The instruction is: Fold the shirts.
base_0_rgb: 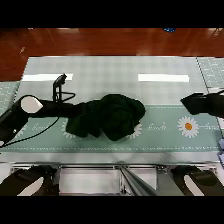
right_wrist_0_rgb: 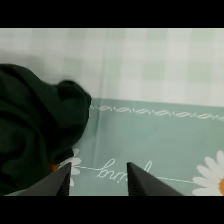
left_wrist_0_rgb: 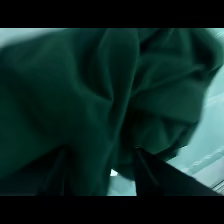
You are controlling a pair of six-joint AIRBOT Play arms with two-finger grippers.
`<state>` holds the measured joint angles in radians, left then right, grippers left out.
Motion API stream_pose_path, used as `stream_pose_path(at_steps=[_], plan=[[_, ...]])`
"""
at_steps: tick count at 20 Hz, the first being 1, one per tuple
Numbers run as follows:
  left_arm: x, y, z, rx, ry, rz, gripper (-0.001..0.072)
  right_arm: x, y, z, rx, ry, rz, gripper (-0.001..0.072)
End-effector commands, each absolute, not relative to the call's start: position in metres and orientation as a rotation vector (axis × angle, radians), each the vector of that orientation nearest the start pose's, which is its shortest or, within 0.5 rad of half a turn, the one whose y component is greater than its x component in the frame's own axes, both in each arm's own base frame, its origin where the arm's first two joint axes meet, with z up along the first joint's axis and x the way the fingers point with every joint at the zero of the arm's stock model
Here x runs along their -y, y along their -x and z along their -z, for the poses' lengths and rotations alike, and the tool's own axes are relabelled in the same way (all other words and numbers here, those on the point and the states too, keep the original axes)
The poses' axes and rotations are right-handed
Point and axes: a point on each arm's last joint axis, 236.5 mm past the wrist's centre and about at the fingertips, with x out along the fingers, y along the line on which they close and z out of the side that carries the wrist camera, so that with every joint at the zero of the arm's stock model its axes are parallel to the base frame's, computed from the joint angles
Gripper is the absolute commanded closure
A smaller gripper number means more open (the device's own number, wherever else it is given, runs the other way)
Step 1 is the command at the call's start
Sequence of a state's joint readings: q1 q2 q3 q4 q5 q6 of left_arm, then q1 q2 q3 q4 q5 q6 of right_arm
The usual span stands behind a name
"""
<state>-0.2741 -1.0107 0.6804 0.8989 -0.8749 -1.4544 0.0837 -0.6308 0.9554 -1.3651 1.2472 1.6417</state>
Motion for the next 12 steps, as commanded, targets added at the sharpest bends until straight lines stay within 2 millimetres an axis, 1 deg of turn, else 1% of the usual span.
stream_pose_path(at_steps=[1, 2, 3, 4, 5, 6, 7, 8, 9, 10, 11, 12], plan=[[0.157, -0.268, 0.044, -1.34, 0.412, 0.399, 0.0202, -0.066, -0.298, -0.094, -1.004, -0.23, -0.154, 0.0305], [0.139, -0.275, 0.032, -1.344, 0.423, 0.372, 0.0202, -0.04, -0.316, -0.106, -0.956, -0.249, -0.068, 0.0304], [0.117, -0.284, 0.015, -1.334, 0.442, 0.343, 0.0202, -0.001, -0.33, -0.126, -0.886, -0.222, 0.038, 0.0304], [0.095, -0.293, -0.003, -1.301, 0.458, 0.319, 0.0202, 0.047, -0.336, -0.146, -0.815, -0.178, 0.174, 0.0304], [0.07, -0.301, -0.021, -1.249, 0.489, 0.271, 0.0202, 0.091, -0.33, -0.158, -0.782, -0.15, 0.3, 0.0304], [0.049, -0.303, -0.03, -1.204, 0.528, 0.216, 0.0202, 0.129, -0.314, -0.157, -0.789, -0.166, 0.424, 0.0304], [0.034, -0.298, -0.03, -1.178, 0.574, 0.168, 0.0202, 0.151, -0.296, -0.145, -0.812, -0.241, 0.516, 0.0304], [0.031, -0.287, -0.02, -1.189, 0.638, 0.137, 0.0202, 0.159, -0.282, -0.122, -0.839, -0.358, 0.572, 0.0305], [0.036, -0.271, 0.0, -1.236, 0.71, 0.117, 0.0202, 0.149, -0.276, -0.094, -0.878, -0.442, 0.542, 0.0305], [0.041, -0.252, 0.022, -1.303, 0.752, 0.107, 0.0202, 0.125, -0.275, -0.064, -0.936, -0.467, 0.438, 0.0305], [0.044, -0.236, 0.043, -1.357, 0.791, 0.086, 0.0202, 0.095, -0.276, -0.038, -0.989, -0.492, 0.315, 0.0305], [0.047, -0.223, 0.057, -1.396, 0.842, 0.06, 0.0202, 0.062, -0.276, -0.018, -1.023, -0.552, 0.203, 0.0305]])
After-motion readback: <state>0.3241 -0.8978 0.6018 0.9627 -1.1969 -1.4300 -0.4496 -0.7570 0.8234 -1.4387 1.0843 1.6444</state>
